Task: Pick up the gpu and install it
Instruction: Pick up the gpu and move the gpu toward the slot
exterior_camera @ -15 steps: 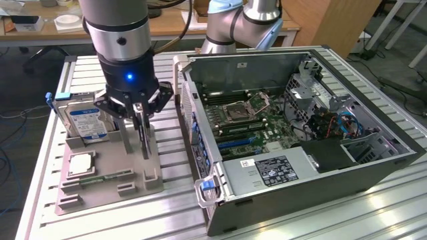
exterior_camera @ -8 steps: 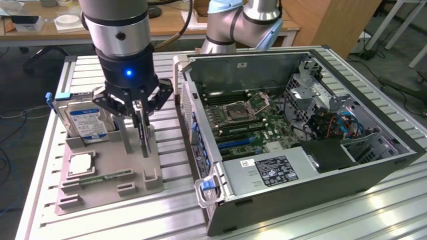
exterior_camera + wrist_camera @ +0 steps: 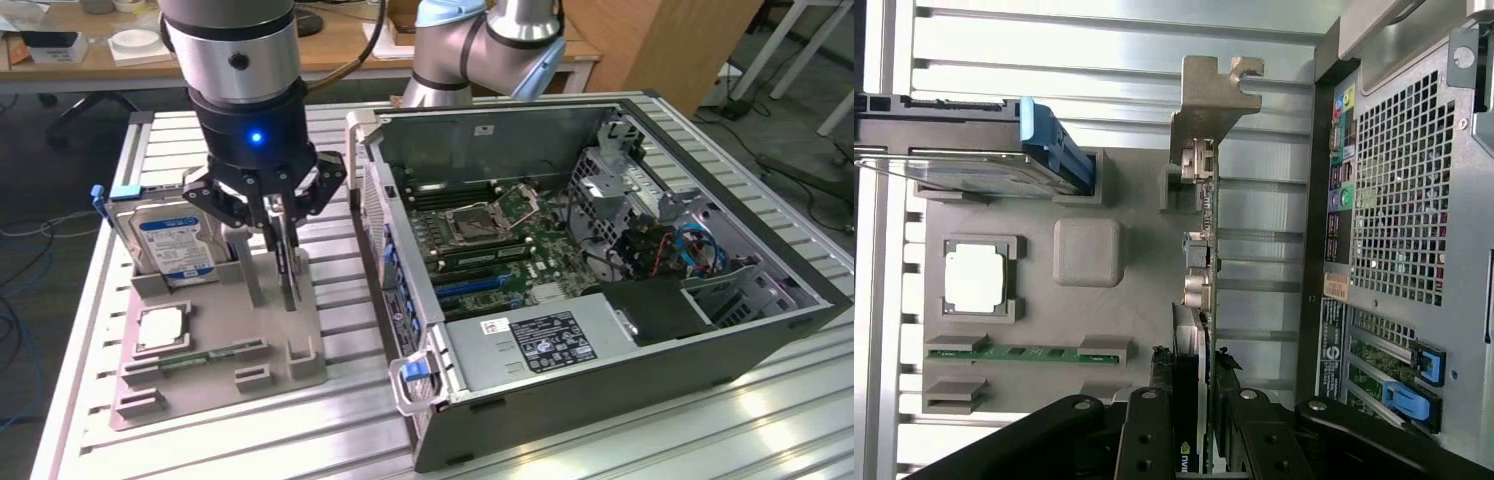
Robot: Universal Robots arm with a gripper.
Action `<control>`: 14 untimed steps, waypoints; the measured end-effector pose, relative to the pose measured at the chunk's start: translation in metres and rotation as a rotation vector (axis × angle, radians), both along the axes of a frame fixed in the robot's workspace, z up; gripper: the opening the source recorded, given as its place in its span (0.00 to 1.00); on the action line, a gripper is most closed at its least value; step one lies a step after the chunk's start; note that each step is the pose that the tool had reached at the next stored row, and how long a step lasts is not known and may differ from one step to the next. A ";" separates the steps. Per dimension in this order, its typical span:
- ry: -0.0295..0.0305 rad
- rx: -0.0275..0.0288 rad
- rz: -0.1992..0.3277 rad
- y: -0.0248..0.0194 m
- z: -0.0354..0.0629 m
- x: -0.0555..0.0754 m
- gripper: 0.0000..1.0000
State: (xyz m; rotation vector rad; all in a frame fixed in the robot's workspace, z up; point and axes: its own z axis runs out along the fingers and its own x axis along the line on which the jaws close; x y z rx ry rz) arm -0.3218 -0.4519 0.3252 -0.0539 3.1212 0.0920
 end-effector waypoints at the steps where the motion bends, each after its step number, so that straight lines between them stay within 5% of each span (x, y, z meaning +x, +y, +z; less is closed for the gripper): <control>1: 0.0001 0.0000 0.000 0.0000 0.0006 0.000 0.26; 14: 0.0001 -0.0001 0.000 0.0000 0.0073 0.000 0.26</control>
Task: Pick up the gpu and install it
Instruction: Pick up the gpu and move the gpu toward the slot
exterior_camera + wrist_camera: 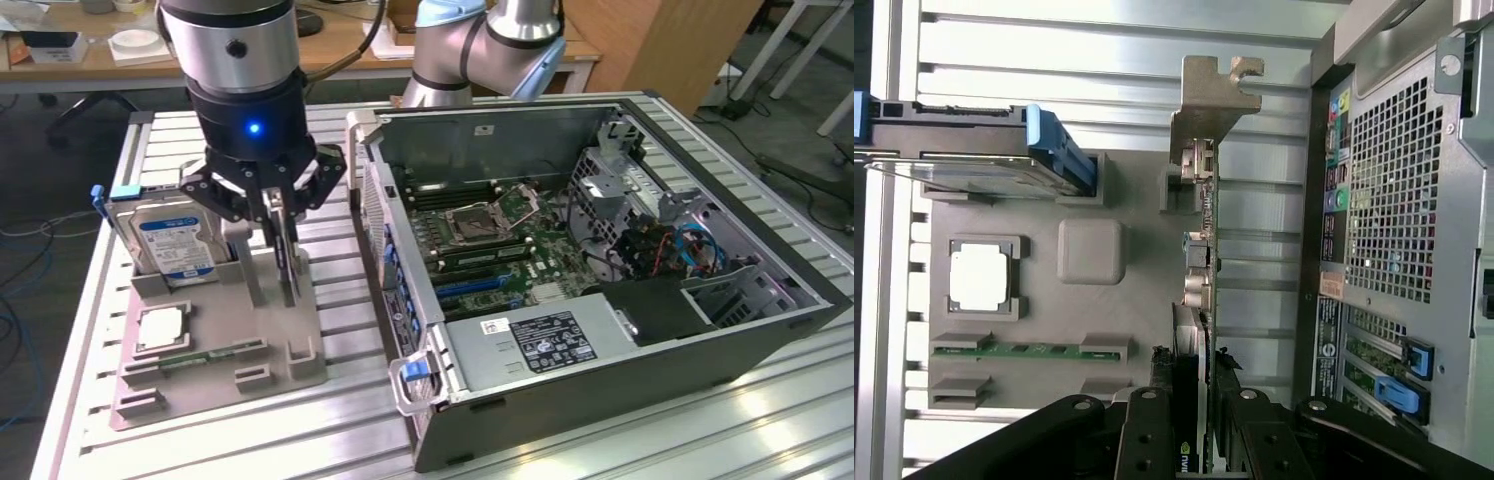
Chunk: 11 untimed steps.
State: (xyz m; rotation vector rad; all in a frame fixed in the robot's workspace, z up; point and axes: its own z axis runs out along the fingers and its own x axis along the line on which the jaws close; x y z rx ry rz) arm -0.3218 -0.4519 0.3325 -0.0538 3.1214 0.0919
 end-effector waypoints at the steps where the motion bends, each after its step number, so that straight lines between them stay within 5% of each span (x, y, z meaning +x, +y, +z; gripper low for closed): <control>1: 0.0000 0.0001 0.000 0.0000 0.0004 0.000 0.26; 11: -0.0001 0.0000 0.000 0.0000 0.0043 0.000 0.26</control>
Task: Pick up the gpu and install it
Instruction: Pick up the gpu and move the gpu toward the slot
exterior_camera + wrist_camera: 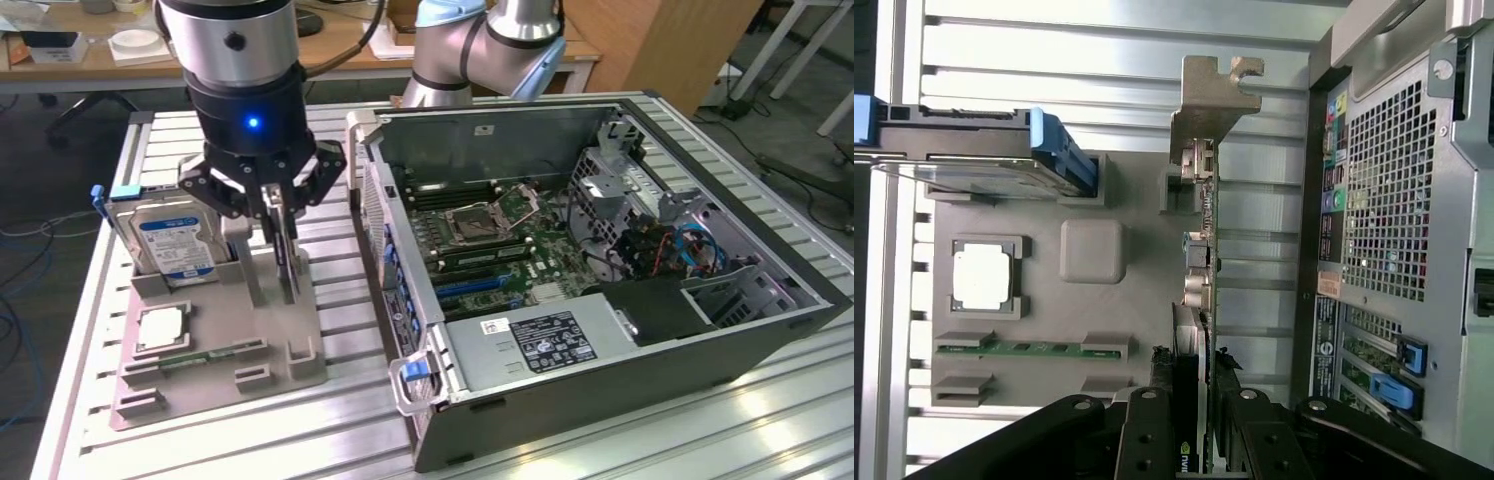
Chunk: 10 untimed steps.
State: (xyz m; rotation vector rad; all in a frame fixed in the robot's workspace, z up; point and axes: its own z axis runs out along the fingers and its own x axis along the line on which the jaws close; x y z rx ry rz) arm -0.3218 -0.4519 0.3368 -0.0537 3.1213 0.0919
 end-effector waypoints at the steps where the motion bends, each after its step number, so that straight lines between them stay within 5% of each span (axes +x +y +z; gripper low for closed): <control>1: 0.0001 0.0000 0.000 0.0000 0.0005 0.000 0.26; 10: 0.0000 0.0000 0.000 0.0000 0.0095 0.000 0.26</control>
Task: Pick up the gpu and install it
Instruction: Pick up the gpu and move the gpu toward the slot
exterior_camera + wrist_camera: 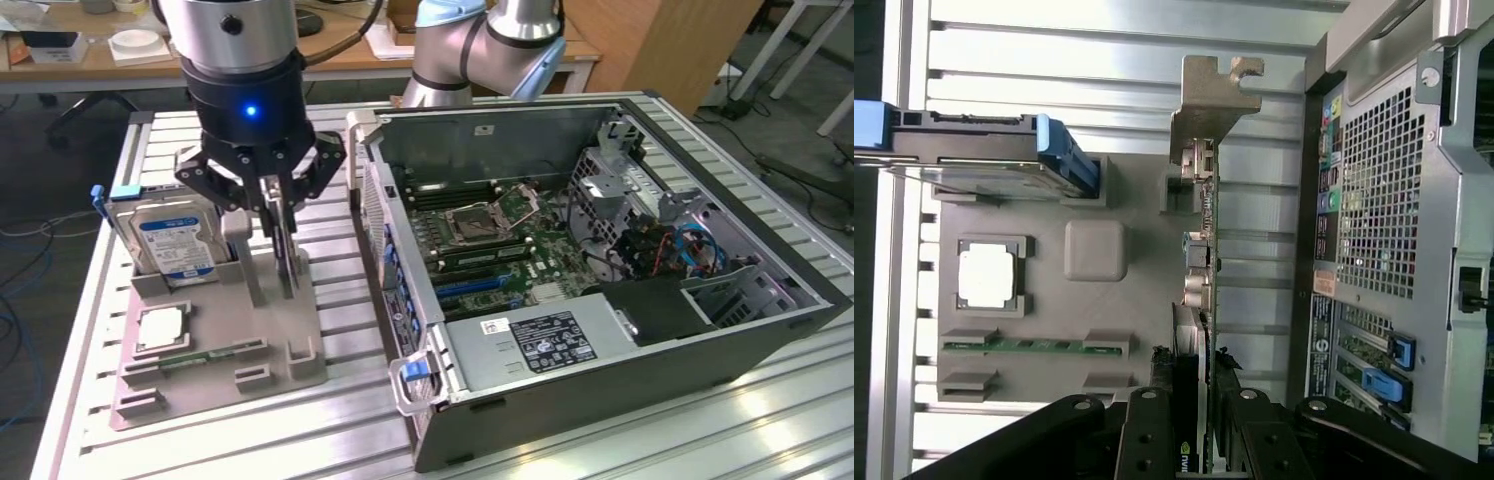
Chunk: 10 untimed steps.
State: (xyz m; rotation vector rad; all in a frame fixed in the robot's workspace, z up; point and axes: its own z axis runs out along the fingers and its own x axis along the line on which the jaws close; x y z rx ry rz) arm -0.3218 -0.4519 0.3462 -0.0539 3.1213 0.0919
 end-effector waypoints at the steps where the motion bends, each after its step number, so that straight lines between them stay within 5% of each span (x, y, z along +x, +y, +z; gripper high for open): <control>1: 0.0000 0.0000 0.000 0.0000 0.0015 0.000 0.26; 10: 0.0000 0.0001 0.000 0.0000 0.0129 0.000 0.26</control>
